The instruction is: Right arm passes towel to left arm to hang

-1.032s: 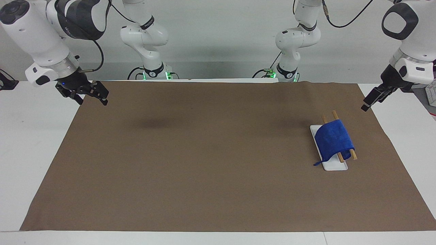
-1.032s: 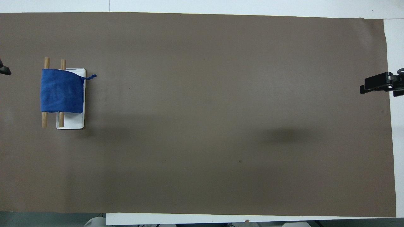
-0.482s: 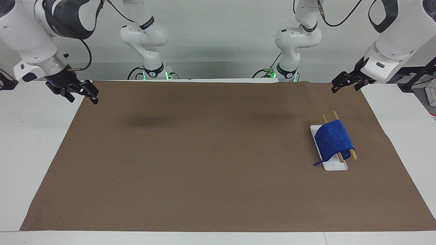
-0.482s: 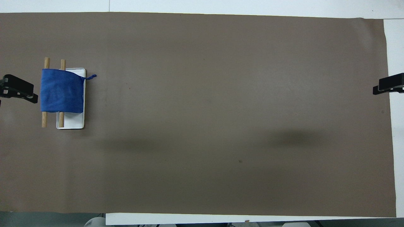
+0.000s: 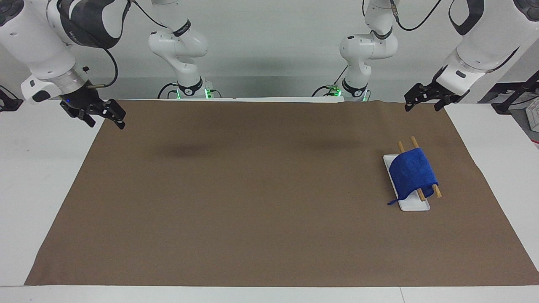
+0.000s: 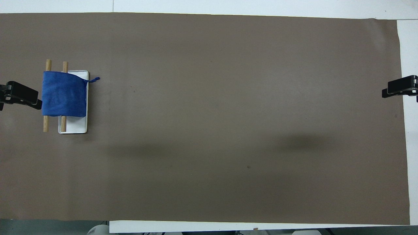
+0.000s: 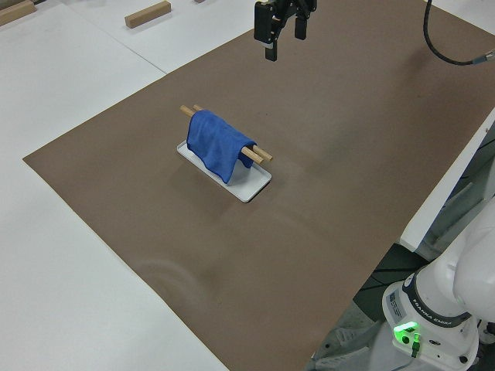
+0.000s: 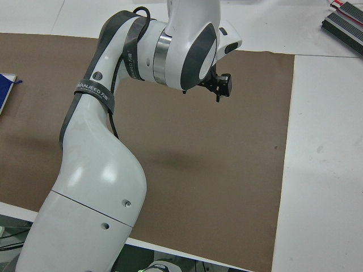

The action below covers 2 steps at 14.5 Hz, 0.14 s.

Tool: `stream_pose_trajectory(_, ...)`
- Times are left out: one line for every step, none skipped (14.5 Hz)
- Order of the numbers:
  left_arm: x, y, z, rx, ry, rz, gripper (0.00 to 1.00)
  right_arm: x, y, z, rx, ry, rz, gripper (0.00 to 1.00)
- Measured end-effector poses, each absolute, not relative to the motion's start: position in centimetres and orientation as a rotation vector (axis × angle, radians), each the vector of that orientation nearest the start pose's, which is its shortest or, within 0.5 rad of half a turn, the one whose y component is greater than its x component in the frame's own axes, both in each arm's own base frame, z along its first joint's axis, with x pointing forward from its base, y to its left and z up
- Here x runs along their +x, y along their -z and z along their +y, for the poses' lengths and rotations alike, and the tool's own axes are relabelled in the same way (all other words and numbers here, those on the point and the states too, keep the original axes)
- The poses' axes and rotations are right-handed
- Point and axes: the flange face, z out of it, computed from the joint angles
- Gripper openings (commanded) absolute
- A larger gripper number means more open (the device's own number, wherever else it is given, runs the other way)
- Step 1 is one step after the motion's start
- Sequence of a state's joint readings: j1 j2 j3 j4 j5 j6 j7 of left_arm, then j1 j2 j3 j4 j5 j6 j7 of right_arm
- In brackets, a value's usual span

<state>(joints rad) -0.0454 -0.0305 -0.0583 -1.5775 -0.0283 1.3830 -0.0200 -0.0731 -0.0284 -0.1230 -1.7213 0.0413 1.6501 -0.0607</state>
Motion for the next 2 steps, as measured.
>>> stream_pose_trajectory(52.05,-62.39,-5.79,-3.144,-0.258,0.138,1.0,53.82,-57.57,-10.36,-3.084,-0.057,0.215,1.0)
stream_pose_trajectory(52.04,-62.47,-5.79,-3.145,-0.252,0.138,1.0,53.82,-57.57,-10.36,-3.084,-0.057,0.215,1.0)
